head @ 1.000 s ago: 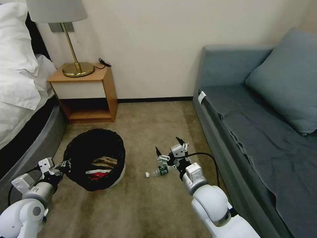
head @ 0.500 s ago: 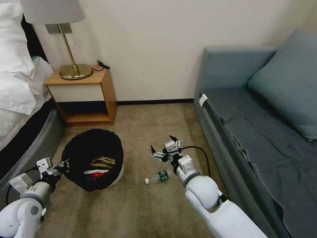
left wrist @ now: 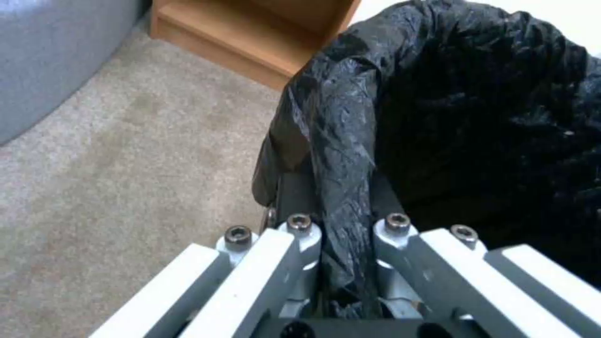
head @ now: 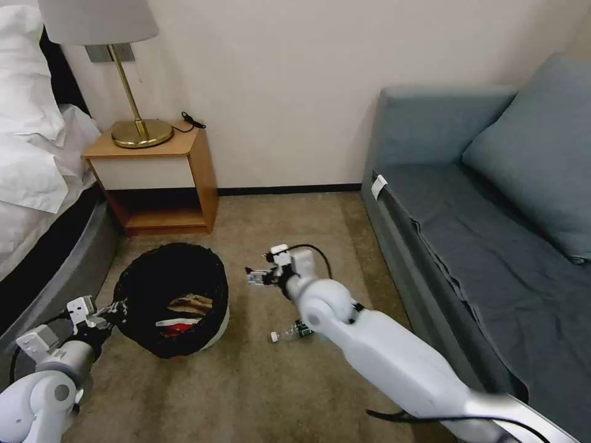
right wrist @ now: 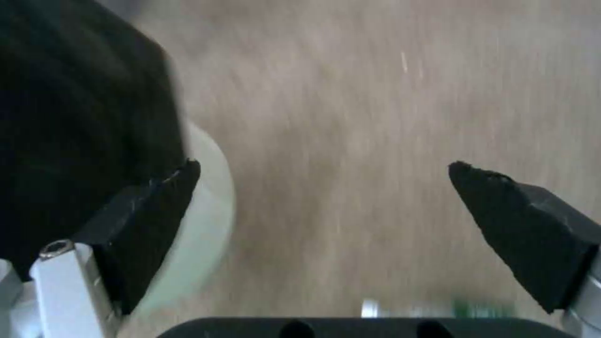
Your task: Pick up the trash bin, then pick up the garbage on the floor and place it into the trash bin.
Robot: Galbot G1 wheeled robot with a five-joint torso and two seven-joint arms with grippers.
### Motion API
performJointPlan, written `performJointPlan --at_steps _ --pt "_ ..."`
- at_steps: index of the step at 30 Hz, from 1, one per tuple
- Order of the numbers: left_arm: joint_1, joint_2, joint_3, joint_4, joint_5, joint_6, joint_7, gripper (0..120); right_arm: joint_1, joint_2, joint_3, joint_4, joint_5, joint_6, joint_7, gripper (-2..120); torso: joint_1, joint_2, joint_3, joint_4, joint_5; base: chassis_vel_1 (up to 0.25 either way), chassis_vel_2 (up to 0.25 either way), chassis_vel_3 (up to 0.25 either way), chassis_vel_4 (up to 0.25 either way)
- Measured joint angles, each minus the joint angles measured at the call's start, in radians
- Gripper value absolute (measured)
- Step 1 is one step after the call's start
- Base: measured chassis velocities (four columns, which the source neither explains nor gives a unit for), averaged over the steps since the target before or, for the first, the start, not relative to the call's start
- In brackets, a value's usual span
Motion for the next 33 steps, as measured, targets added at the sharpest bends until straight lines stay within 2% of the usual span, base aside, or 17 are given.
performJointPlan --at_steps 4,5,6,12,19,22,30,31,33 --pt "0.007 0.004 -0.012 0.006 -0.014 -0.008 0.008 4 -0.004 0.064 0.032 -0.097 0.207 -0.016 0.209 100 0.000 0.000 0.000 -0.0001 0.0001 0.000 0.000 0.000 0.000" --pt "0.007 0.004 -0.012 0.006 -0.014 -0.008 0.008 4 -0.004 0.064 0.032 -0.097 0.207 -0.016 0.209 100 0.000 0.000 0.000 -0.0001 0.0001 0.000 0.000 0.000 0.000" --pt "0.009 0.005 -0.013 0.008 -0.016 -0.011 0.011 4 -0.010 0.083 0.047 -0.121 0.246 -0.018 0.253 100 0.000 0.000 0.000 -0.0002 0.0002 0.000 0.000 0.000 0.000" --pt "0.017 0.005 -0.022 0.008 -0.019 -0.016 0.015 4 -0.025 0.158 0.094 -0.202 0.304 -0.018 0.359 100 0.000 0.000 0.000 -0.0002 0.0001 0.000 0.000 0.000 0.000" --pt "0.018 0.013 -0.062 0.007 -0.007 -0.024 0.015 4 -0.027 0.257 0.146 -0.326 0.294 -0.007 0.462 100 0.000 0.000 0.000 0.0000 0.0001 0.000 0.000 0.000 0.000" --pt "0.018 0.017 -0.071 0.005 -0.005 -0.026 0.015 4 -0.027 0.255 0.145 -0.353 0.263 -0.004 0.451 100 0.000 0.000 0.000 0.0000 0.0001 0.000 0.000 0.000 0.000" --pt "0.016 0.020 -0.075 0.014 0.005 -0.039 0.020 4 -0.032 0.192 0.113 -0.373 0.194 -0.017 0.385 100 0.000 0.000 0.000 0.0000 0.0004 0.000 0.000 0.000 0.000" --pt "0.016 0.020 -0.074 0.017 0.005 -0.040 0.021 4 -0.031 0.165 0.093 -0.375 0.152 -0.025 0.347 100 0.000 0.000 0.000 -0.0001 0.0003 0.000 0.000 0.000 0.000" --pt "0.015 0.021 -0.074 0.024 0.006 -0.044 0.023 4 -0.026 0.125 0.059 -0.366 0.146 -0.059 0.306 100 0.000 0.000 0.000 -0.0006 0.0004 0.000 0.000 0.000 0.000"
